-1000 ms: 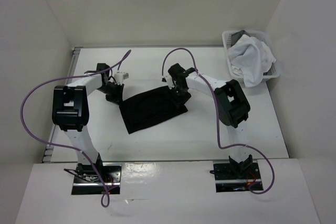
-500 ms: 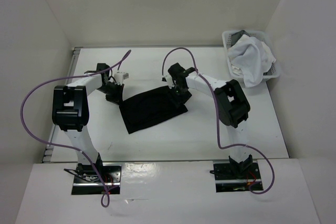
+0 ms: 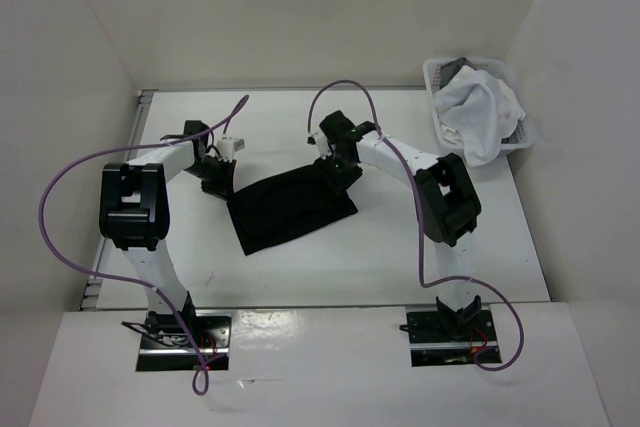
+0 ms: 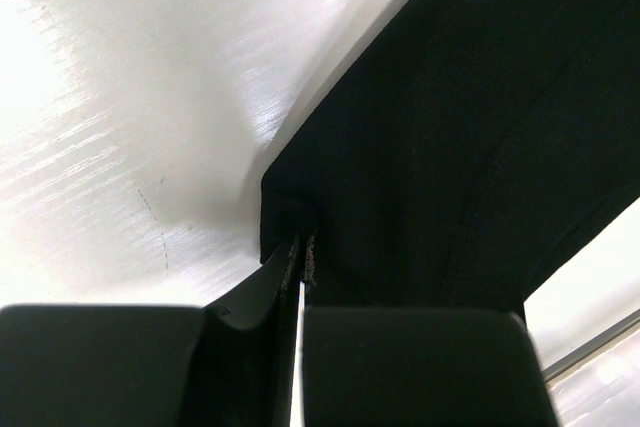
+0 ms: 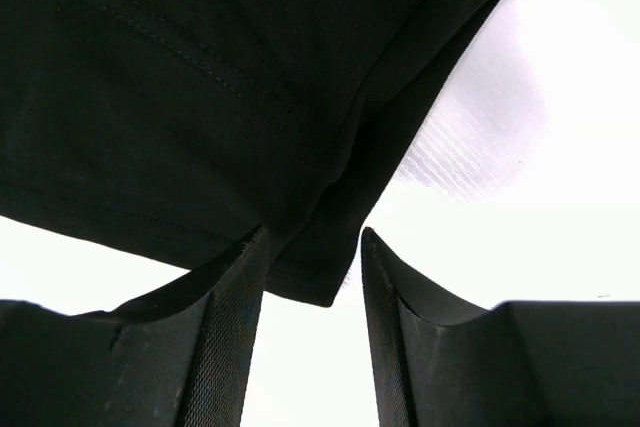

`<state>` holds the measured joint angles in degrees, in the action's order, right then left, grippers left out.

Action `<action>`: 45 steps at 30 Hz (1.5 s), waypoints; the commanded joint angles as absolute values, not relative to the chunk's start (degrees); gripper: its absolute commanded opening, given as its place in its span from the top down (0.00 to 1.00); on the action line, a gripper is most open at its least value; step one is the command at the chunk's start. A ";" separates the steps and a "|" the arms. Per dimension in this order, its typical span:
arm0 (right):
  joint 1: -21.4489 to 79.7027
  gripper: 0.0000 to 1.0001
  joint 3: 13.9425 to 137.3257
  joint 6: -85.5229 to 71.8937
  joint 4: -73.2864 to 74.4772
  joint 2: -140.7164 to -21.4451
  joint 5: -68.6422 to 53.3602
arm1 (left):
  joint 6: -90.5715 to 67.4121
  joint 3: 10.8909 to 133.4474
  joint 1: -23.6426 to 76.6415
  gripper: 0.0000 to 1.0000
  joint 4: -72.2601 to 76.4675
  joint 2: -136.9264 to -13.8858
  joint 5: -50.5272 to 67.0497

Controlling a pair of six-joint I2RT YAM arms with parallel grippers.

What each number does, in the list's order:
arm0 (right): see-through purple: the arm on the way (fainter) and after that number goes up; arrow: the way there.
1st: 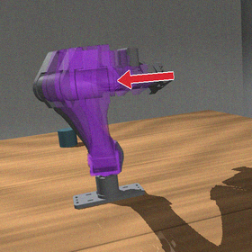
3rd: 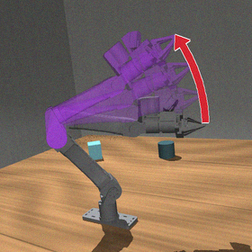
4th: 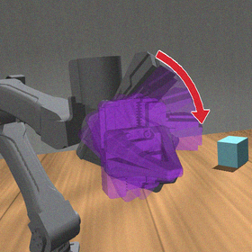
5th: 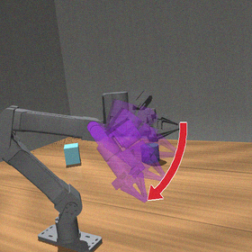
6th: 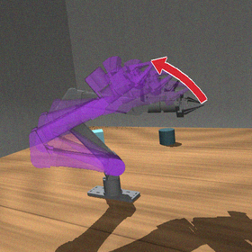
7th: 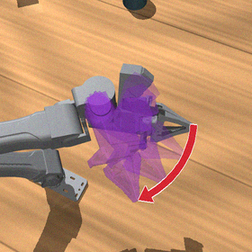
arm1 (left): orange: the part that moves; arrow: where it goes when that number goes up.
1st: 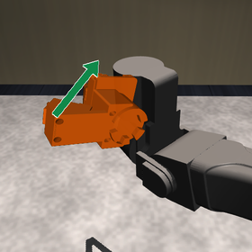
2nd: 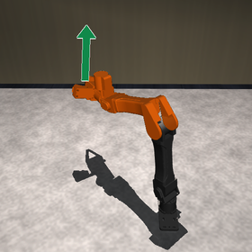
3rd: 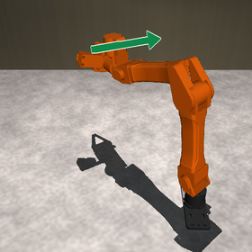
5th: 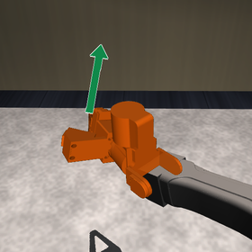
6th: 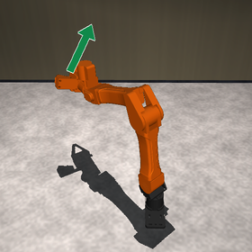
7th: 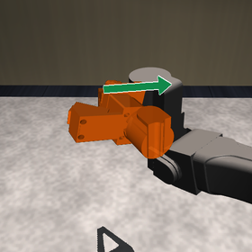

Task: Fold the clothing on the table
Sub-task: Fold the skirt

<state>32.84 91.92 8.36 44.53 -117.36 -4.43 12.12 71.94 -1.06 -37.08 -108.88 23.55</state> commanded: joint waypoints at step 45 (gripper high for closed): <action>33.13 1.00 90.97 9.14 43.77 -119.88 -6.94 | 11.43 71.46 -1.58 1.00 -38.06 -107.14 22.59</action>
<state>32.86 91.74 8.62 44.40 -120.79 -8.12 11.70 71.94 -1.06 -37.10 -108.88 23.35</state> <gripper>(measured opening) 0.007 0.010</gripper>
